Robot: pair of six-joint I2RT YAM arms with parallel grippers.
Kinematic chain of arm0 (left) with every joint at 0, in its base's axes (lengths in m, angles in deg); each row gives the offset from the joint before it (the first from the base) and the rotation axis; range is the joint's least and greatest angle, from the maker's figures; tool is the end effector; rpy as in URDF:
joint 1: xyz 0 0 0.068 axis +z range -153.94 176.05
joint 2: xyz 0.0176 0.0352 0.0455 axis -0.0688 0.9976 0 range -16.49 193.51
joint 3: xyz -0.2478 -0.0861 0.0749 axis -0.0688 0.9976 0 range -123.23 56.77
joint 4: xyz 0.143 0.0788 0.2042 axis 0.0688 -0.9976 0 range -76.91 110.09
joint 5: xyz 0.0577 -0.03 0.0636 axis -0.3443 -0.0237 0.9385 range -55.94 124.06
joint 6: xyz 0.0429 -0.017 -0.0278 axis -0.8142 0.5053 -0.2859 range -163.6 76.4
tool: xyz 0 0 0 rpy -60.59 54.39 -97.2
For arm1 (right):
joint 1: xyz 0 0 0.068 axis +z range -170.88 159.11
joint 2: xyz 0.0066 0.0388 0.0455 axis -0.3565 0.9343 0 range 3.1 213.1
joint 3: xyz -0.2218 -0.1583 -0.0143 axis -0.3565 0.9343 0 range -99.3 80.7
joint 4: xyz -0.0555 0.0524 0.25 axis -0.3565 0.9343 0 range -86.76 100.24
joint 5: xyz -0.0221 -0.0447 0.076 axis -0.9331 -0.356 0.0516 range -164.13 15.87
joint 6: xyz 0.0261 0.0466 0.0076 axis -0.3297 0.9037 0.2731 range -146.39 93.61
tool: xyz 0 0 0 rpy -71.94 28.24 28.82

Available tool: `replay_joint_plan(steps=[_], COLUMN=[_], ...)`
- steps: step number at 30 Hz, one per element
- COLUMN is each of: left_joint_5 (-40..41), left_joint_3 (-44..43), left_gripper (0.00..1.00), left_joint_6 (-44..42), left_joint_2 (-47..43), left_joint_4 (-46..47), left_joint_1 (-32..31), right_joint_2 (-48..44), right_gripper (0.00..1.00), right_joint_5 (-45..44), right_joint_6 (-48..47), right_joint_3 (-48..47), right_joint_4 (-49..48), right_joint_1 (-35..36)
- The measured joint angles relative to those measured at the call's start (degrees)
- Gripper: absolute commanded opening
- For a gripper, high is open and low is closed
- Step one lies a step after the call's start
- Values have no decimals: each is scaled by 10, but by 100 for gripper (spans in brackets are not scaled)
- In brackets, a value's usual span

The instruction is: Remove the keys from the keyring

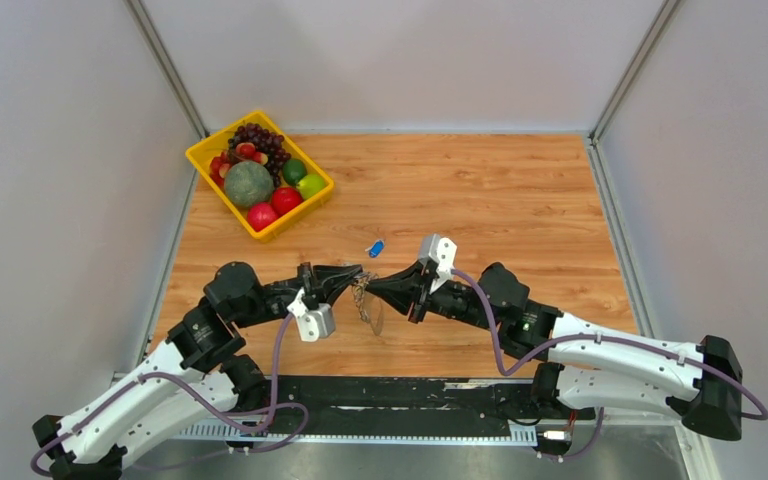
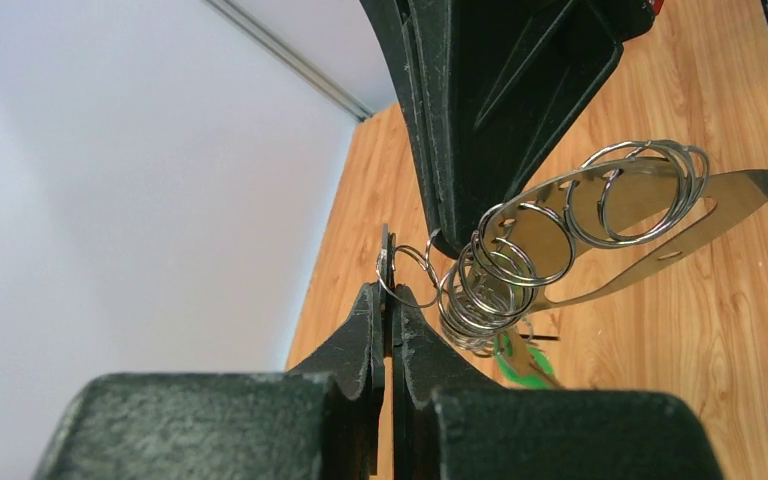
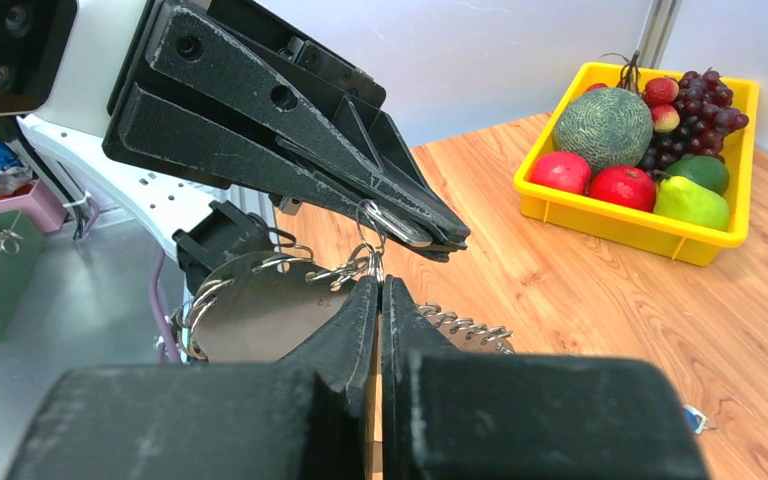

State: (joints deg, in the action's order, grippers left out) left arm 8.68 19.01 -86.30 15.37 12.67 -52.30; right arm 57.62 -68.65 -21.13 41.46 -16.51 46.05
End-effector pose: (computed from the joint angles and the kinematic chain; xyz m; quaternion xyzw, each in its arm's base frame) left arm 0.0812 -0.1144 0.3350 0.6061 0.3802 -0.1908 0.6720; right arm 0.0862 0.2110 0.3303 -0.3778 0.5643 0.4583 0.5734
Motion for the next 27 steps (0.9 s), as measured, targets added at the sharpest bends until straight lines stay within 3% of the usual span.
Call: replay_joint_plan(steps=[25,27], left_joint_5=[0,0], left_joint_3=[0,0], left_gripper=[0,4], left_joint_6=[-3,-3], left_joint_2=[38,44], left_joint_4=[-10,-15], left_joint_1=[0,0], right_joint_2=[-22,-22], right_gripper=[0,0], right_joint_5=[-29,-31], right_joint_6=[-40,-40], right_joint_3=[0,0], right_joint_4=[57,63], right_joint_1=[9,9])
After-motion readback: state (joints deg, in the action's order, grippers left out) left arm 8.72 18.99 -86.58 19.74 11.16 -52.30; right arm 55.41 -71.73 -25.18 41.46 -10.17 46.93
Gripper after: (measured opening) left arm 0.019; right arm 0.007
